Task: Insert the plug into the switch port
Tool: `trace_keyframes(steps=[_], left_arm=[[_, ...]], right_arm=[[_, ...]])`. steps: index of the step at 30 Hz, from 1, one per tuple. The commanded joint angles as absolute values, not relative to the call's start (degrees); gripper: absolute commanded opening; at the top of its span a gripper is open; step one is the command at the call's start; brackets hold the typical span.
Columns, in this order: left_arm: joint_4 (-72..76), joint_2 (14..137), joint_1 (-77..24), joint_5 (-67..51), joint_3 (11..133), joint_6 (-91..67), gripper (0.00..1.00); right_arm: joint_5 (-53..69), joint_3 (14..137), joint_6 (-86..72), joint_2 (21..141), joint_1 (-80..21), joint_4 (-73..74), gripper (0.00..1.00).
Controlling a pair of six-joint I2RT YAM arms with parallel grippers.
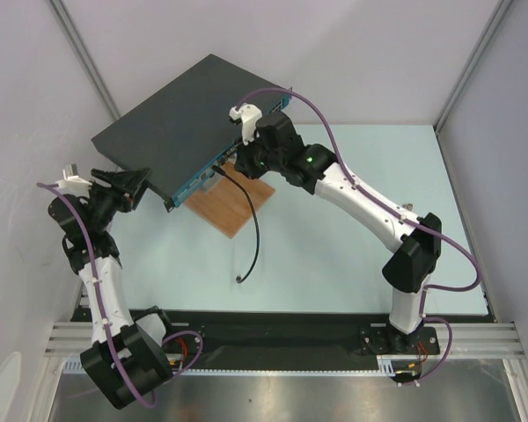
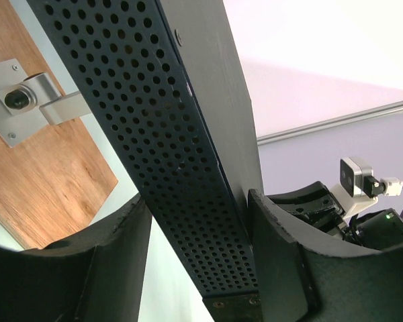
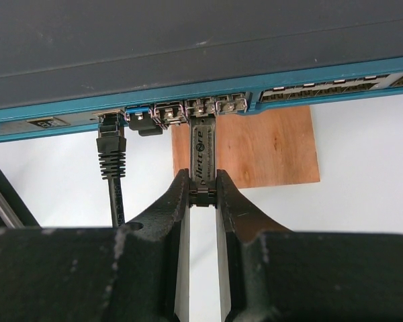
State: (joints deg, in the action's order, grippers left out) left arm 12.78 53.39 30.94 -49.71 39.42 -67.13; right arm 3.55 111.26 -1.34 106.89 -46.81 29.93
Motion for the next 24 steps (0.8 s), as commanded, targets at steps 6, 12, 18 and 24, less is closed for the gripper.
trace_keyframes(steps=[6, 12, 18, 24], left_arm=[[19.5, 53.3, 29.5, -49.6, 39.9, -65.8, 0.0], [19.7, 53.5, 29.5, -49.7, 40.1, -65.8, 0.0], [19.9, 53.5, 29.5, -49.7, 40.3, -66.0, 0.0], [20.4, 53.2, 29.5, -49.5, 39.8, -66.5, 0.0]], right_arm=[[1.4, 107.9, -1.2, 101.9, -45.9, 19.7, 0.0], [1.4, 106.8, -0.3, 102.2, -46.5, 16.4, 0.0], [-4.6, 104.6, 4.4, 101.3, -49.0, 12.8, 0.0], [-8.5, 103.6, 6.6, 101.4, -50.6, 10.8, 0.0]])
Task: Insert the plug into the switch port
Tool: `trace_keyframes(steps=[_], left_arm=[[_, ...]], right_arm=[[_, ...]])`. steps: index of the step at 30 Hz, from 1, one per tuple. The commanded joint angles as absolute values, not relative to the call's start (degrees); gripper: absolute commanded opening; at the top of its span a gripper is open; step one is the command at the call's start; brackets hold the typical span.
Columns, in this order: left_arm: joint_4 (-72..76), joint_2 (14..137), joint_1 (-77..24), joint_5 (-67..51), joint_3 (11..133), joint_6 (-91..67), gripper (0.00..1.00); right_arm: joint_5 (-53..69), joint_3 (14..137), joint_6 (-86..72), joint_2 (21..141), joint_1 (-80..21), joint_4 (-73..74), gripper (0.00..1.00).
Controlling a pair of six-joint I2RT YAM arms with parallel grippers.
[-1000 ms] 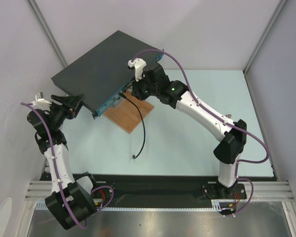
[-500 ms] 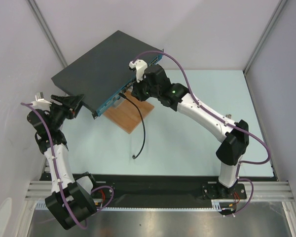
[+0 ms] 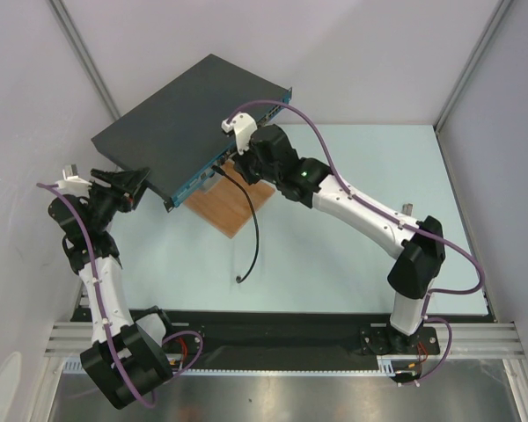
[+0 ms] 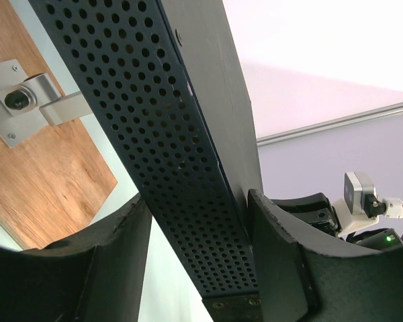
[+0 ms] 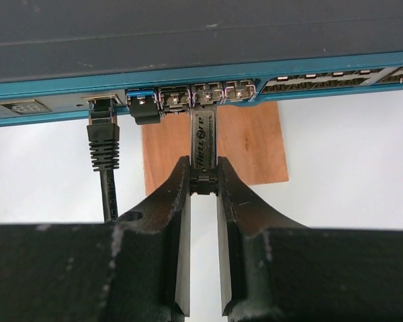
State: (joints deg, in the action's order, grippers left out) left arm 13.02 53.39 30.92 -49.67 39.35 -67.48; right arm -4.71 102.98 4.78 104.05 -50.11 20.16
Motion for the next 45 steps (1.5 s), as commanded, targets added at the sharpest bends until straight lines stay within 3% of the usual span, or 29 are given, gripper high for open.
trace_keyframes(steps=[1, 10, 45], left_arm=[[20.4, 53.0, 29.6, -49.5, 39.9, -66.6, 0.0], [20.7, 53.1, 29.5, -49.6, 40.0, -66.8, 0.0], [21.3, 54.0, 29.5, -49.5, 40.5, -67.1, 0.0]], right_arm=[[-8.4, 103.6, 6.2, 101.3, -50.6, 11.6, 0.0], [-2.0, 103.4, 1.7, 99.1, -48.6, 16.6, 0.0], [2.5, 100.2, 0.3, 99.0, -47.5, 17.9, 0.0]])
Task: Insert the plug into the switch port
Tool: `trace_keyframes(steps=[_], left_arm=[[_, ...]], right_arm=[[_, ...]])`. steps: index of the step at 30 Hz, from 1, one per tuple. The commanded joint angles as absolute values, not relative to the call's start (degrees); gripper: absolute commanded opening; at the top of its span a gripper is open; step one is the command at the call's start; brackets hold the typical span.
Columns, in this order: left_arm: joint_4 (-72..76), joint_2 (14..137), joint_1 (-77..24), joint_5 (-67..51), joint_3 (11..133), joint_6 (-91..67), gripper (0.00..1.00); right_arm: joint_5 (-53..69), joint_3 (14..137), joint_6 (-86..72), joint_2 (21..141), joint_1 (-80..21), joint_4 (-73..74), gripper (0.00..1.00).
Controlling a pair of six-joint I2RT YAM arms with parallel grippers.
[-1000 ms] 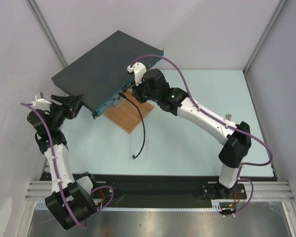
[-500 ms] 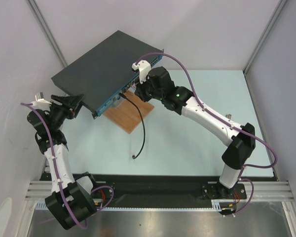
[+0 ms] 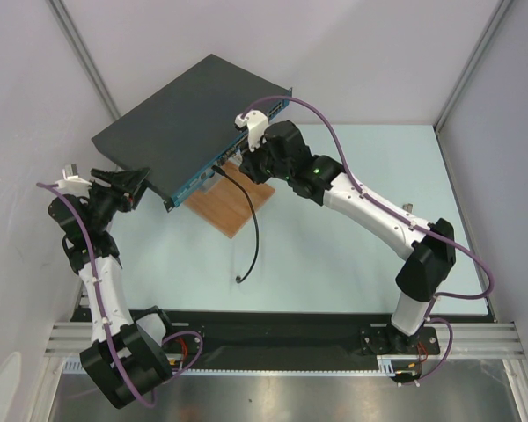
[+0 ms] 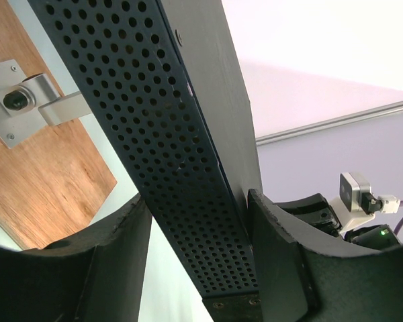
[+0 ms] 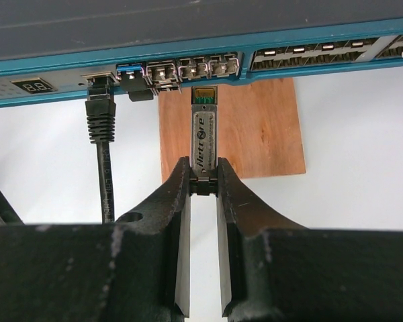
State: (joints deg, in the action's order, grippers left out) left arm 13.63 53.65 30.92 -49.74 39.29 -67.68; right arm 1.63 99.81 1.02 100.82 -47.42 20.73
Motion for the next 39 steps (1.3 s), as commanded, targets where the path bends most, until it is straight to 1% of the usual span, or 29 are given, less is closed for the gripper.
trace_keyframes(steps=[1, 21, 33, 39], left_arm=[[21.4, 53.9, 29.5, -49.4, 40.6, -67.1, 0.0], [21.0, 53.6, 29.5, -49.3, 40.3, -67.1, 0.0], [21.0, 53.4, 29.6, -49.3, 40.1, -67.1, 0.0], [21.0, 53.4, 29.5, -49.3, 40.2, -67.0, 0.0]], right_arm=[[2.3, 100.3, 0.3, 99.1, -47.6, 17.9, 0.0], [3.1, 104.9, 0.3, 102.0, -46.9, 17.8, 0.0], [3.0, 104.2, -1.1, 102.5, -47.2, 17.7, 0.0], [2.6, 102.2, -1.8, 100.7, -47.5, 18.5, 0.0]])
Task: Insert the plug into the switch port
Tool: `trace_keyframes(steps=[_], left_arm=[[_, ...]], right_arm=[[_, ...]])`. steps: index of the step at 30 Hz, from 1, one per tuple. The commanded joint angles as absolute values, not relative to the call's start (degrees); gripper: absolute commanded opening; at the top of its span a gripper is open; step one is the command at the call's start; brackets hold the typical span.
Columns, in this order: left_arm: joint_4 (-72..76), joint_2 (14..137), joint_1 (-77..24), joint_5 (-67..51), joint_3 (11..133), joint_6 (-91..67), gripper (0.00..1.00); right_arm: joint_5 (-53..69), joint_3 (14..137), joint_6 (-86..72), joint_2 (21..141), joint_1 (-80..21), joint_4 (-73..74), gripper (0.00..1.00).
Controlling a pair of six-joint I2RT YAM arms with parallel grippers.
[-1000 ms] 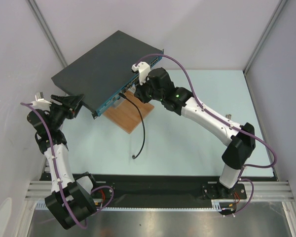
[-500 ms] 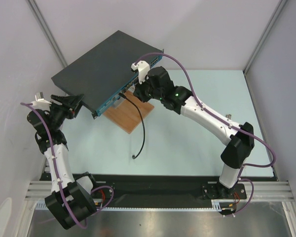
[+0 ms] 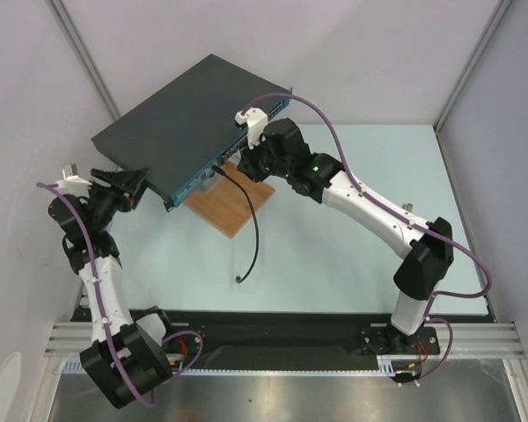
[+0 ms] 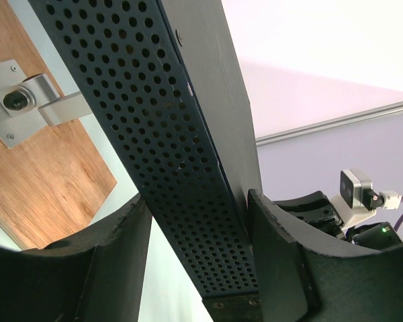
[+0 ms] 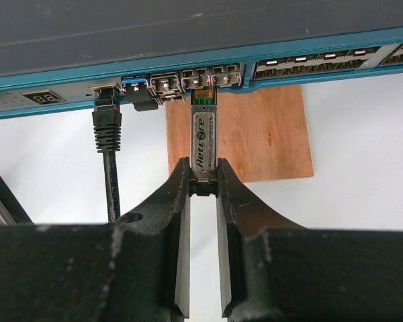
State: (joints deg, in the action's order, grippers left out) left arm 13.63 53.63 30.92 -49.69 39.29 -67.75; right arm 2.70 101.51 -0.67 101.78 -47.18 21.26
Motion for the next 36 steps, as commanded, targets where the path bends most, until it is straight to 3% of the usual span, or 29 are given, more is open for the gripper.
trace_keyframes(steps=[1, 36], left_arm=[[21.0, 53.4, 29.5, -49.3, 40.2, -67.0, 0.0], [21.7, 53.3, 29.6, -49.3, 39.3, -67.5, 0.0]], right_arm=[[2.5, 102.0, -1.7, 100.1, -47.6, 18.6, 0.0], [2.4, 103.7, -1.4, 101.9, -48.3, 17.7, 0.0]])
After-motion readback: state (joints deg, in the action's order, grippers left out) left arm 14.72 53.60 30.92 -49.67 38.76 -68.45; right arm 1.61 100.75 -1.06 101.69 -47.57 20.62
